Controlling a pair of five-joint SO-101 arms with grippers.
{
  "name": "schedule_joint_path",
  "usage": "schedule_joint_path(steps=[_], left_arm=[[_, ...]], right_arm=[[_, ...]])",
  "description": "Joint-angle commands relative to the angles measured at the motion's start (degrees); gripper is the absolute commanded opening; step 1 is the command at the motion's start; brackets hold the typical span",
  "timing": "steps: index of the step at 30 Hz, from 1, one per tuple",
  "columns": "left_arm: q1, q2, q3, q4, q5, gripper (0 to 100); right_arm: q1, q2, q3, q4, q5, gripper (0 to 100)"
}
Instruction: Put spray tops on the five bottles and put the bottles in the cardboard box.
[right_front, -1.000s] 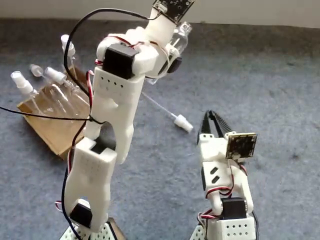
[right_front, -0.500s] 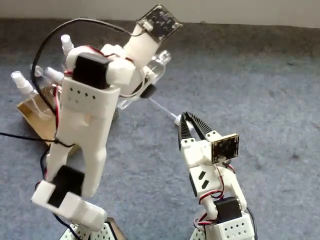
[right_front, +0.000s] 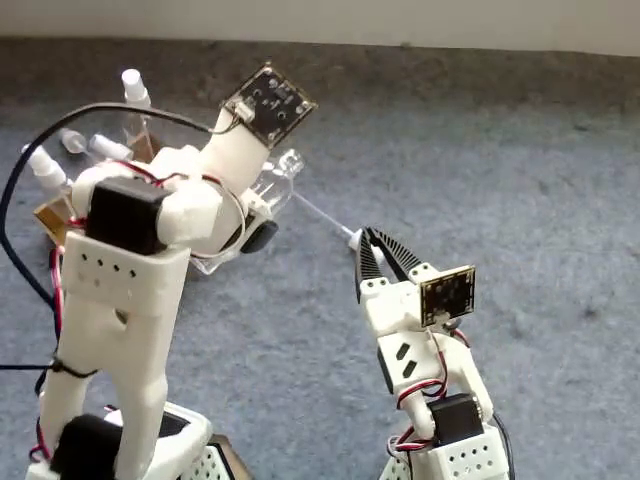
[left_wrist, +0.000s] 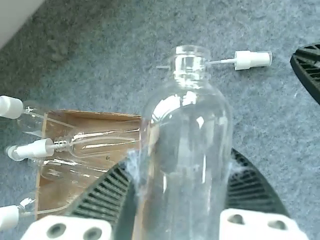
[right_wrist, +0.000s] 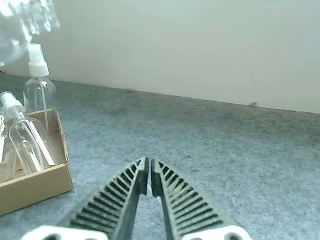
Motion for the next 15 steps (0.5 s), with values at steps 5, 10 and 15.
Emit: schedule_joint_path(steps=[5, 10, 15], left_arm=[[-1.0, -11.6, 28.7, -22.5, -0.4, 11], [-0.7, -17.5, 43.6, -37.0, -0.2, 11], [0.0, -19.6, 54.7, -46.9, -0.2, 11]], right_arm=[[0.0, -0.7, 8.1, 0.3, 0.6, 0.9], [2.3, -0.7, 8.1, 3.4, 0.6, 0.9], [6.5, -0.7, 8.0, 3.6, 0.6, 0.9]])
